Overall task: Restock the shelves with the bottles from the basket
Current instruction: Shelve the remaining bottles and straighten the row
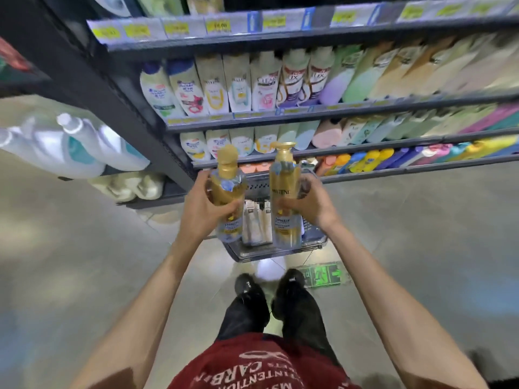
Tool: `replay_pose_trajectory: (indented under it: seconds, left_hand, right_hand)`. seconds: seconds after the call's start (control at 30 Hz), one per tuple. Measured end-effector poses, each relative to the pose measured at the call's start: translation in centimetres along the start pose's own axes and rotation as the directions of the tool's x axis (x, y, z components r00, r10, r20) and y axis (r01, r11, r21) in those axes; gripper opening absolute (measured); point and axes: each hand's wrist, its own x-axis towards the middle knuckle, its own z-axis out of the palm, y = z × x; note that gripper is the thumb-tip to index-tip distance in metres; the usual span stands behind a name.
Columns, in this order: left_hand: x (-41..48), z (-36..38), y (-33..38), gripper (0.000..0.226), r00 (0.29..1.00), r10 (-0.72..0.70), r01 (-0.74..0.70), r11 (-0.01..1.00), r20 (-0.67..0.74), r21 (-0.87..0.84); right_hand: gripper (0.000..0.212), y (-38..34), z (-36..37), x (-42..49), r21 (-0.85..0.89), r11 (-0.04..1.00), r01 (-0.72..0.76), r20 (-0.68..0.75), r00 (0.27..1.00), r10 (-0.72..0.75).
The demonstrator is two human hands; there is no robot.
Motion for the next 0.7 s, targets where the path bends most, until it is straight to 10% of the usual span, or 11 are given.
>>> replay_pose_trajectory:
  seconds: [0.7]
  left_hand:
    - [-2.9,-4.1,11.7,0.06,0.968,0.209,-0.225,0.968,-0.135,-0.11]
  right_hand:
    - [0.07,-10.9,-3.0,-6.9,0.163,0.945,0.283,-0.105,0.958,-0.269]
